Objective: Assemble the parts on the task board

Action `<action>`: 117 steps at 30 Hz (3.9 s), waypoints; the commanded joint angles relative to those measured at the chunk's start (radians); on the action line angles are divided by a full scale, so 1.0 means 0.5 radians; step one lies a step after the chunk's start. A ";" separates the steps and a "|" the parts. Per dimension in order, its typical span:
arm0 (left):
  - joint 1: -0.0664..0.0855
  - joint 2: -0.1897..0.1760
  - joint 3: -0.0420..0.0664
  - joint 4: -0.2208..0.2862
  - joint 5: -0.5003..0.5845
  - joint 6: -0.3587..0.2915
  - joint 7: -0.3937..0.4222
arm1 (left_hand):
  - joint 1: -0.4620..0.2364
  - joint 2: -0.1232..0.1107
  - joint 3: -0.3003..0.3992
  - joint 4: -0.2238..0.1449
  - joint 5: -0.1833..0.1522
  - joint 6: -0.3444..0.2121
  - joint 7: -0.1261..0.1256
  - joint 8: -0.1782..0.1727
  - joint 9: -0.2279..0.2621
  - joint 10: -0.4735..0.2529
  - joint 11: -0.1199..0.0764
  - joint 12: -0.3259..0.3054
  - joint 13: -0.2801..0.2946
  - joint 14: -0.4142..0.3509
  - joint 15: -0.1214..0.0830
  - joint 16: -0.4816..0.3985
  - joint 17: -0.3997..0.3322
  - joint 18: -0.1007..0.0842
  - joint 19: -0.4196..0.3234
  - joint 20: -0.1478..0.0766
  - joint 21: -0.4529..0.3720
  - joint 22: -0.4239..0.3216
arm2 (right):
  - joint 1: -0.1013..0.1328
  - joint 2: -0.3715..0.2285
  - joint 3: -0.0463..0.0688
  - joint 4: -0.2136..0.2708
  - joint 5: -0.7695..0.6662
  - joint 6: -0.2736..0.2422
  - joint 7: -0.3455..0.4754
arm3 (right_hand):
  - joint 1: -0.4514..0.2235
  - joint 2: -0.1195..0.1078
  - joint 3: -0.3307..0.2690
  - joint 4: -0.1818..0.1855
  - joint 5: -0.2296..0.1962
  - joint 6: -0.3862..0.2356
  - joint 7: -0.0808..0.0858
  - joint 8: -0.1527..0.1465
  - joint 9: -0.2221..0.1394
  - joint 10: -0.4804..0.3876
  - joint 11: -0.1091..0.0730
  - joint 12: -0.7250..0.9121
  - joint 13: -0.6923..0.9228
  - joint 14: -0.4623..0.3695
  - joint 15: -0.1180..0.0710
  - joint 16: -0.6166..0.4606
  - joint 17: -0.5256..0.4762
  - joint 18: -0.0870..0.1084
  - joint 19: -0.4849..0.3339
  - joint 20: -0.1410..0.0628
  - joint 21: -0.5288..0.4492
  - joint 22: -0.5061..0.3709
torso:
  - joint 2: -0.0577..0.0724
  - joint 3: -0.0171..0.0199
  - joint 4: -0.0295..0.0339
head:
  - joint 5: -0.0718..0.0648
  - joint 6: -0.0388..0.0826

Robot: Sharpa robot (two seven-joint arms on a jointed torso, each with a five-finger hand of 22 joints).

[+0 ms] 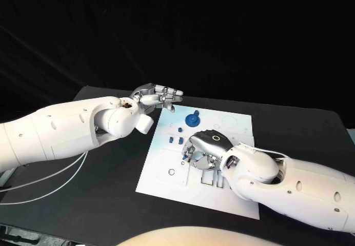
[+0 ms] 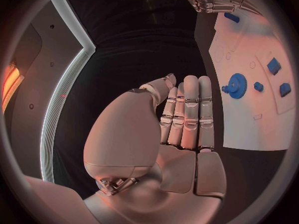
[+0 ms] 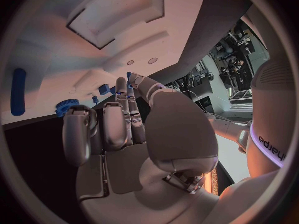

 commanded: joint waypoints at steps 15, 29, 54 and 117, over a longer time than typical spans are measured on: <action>0.001 0.005 0.001 0.005 0.008 0.036 -0.007 | -0.002 0.017 -0.013 -0.003 -0.005 -0.017 0.003 -0.003 -0.002 -0.008 0.001 0.010 0.002 -0.006 0.010 0.009 -0.003 0.025 0.012 -0.001 -0.014 -0.003 | -0.022 0.036 -0.006 -0.035 -0.022 0.083 0.016 | -0.022 -0.002 -0.005 0.014 -0.002 -0.008 0.002 0.009 0.013 -0.002 0.007 -0.006 0.003 0.091 -0.007 0.012 -0.001 -0.019 0.017 -0.007 0.000 0.309 | -0.001 0.0000 -0.002 | 0.021 -0.028; 0.001 0.006 0.001 0.003 0.008 0.038 -0.009 | -0.001 0.018 -0.015 -0.004 -0.005 -0.016 0.003 -0.001 -0.001 -0.011 0.001 0.014 0.003 -0.008 0.011 0.009 -0.004 0.026 0.012 0.000 -0.016 -0.005 | -0.024 0.030 -0.007 -0.038 -0.023 0.115 0.013 | -0.022 -0.002 -0.005 0.014 -0.002 -0.008 0.002 0.009 0.013 -0.002 0.007 -0.006 0.003 0.092 -0.007 0.013 0.000 -0.019 0.017 -0.007 0.000 0.310 | -0.001 0.0011 -0.003 | 0.024 -0.038; 0.002 0.005 0.001 0.008 0.008 0.043 -0.020 | -0.002 0.019 -0.017 -0.003 -0.005 -0.016 0.003 0.000 -0.001 -0.015 0.001 0.017 0.004 -0.010 0.011 0.010 -0.005 0.026 0.011 0.001 -0.018 -0.006 | -0.040 0.076 -0.013 -0.079 -0.031 0.157 0.000 | -0.027 -0.002 -0.007 0.018 -0.002 -0.012 0.002 0.007 0.014 -0.003 0.008 -0.008 0.005 0.090 -0.006 0.010 -0.006 -0.017 0.013 -0.006 -0.007 0.306 | -0.001 -0.0007 -0.002 | 0.024 -0.046; 0.001 -0.017 -0.001 0.009 0.008 0.059 -0.029 | -0.004 0.022 -0.023 -0.002 -0.005 -0.017 0.003 0.002 0.000 -0.024 0.002 0.024 0.005 -0.013 0.013 0.010 -0.007 0.026 0.011 0.002 -0.023 -0.009 | 0.205 -0.512 0.010 0.084 0.068 0.280 0.004 | -0.017 -0.107 -0.353 0.079 0.084 -0.276 0.083 -0.045 -0.094 -0.369 0.098 0.046 -0.041 0.048 0.071 -0.025 -0.151 0.022 -0.077 0.068 -0.193 0.230 | -0.003 -0.0006 -0.002 | -0.089 0.021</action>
